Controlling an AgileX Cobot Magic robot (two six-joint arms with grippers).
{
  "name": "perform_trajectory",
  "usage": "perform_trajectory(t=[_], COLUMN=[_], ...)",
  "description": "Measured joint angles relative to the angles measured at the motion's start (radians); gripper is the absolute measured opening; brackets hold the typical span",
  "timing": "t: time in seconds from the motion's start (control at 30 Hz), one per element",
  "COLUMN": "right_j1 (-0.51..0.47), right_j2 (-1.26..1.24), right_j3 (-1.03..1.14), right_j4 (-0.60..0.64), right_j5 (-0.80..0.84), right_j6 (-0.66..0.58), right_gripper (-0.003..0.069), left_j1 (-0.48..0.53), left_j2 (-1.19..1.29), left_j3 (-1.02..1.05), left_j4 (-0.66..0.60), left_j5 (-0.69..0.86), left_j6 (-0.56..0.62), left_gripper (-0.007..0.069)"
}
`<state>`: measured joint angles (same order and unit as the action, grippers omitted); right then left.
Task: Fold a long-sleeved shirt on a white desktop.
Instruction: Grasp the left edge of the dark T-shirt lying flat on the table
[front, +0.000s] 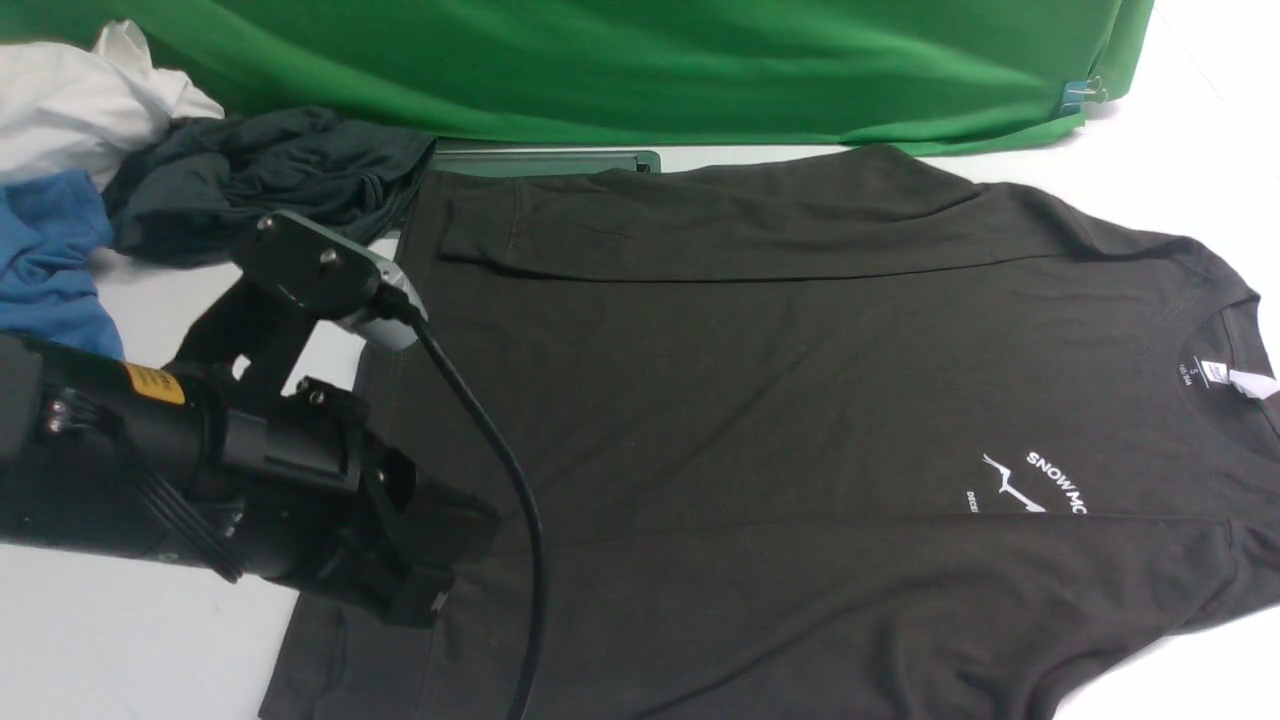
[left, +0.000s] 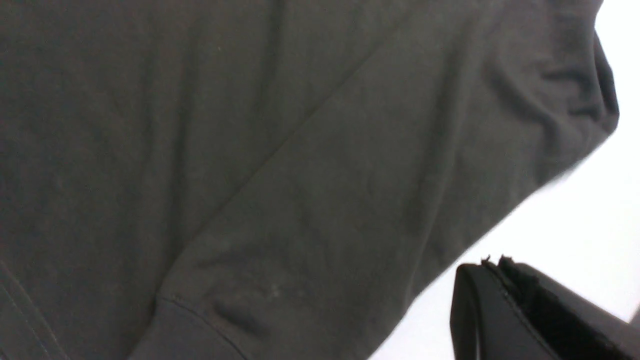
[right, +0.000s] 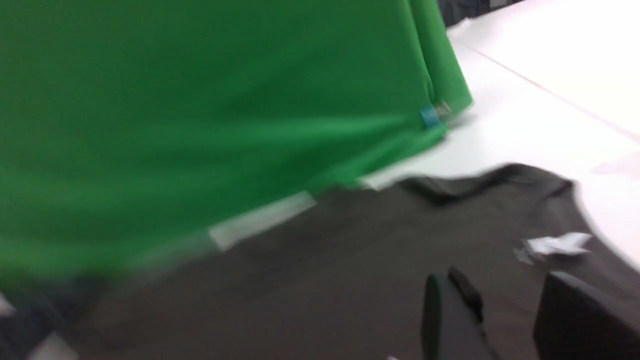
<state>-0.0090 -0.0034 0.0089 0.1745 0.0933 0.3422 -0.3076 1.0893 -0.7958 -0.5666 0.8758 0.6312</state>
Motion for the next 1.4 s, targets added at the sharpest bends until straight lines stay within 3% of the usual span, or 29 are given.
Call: perform_trajectory(t=[0.17, 0.27, 0.53, 0.7, 0.93, 1.27, 1.4], right_j1=[0.002, 0.053, 0.314, 0.425, 0.496, 0.499, 0.499], right_j2=[0.000, 0.014, 0.318, 0.440, 0.464, 0.464, 0.464], right_j3=[0.000, -0.079, -0.636, -0.809, -0.837, -0.837, -0.837], right_j4=[0.017, 0.030, 0.031, 0.031, 0.030, 0.030, 0.030], right_j5=[-0.100, 0.027, 0.672, 0.898, 0.901, 0.894, 0.894], right_j6=[0.171, 0.175, -0.393, -0.535, -0.586, -0.615, -0.615], right_gripper=[0.0241, 0.0221, 0.0209, 0.0211, 0.0224, 0.0237, 0.0238], left_j1=[0.000, 0.000, 0.000, 0.068, 0.211, 0.215, 0.215], left_j2=[0.000, 0.007, 0.156, 0.263, 0.396, 0.507, 0.544], left_j3=[-0.003, -0.004, -0.005, -0.005, -0.005, -0.005, -0.005], left_j4=[0.042, 0.133, 0.202, 0.210, 0.209, 0.245, 0.236], left_j5=[0.025, -0.002, -0.007, -0.010, -0.066, -0.181, -0.187], left_j6=[-0.001, -0.067, -0.109, -0.110, -0.006, 0.161, 0.230], left_gripper=[0.0020, 0.0020, 0.0020, 0.0020, 0.0057, 0.0331, 0.0369])
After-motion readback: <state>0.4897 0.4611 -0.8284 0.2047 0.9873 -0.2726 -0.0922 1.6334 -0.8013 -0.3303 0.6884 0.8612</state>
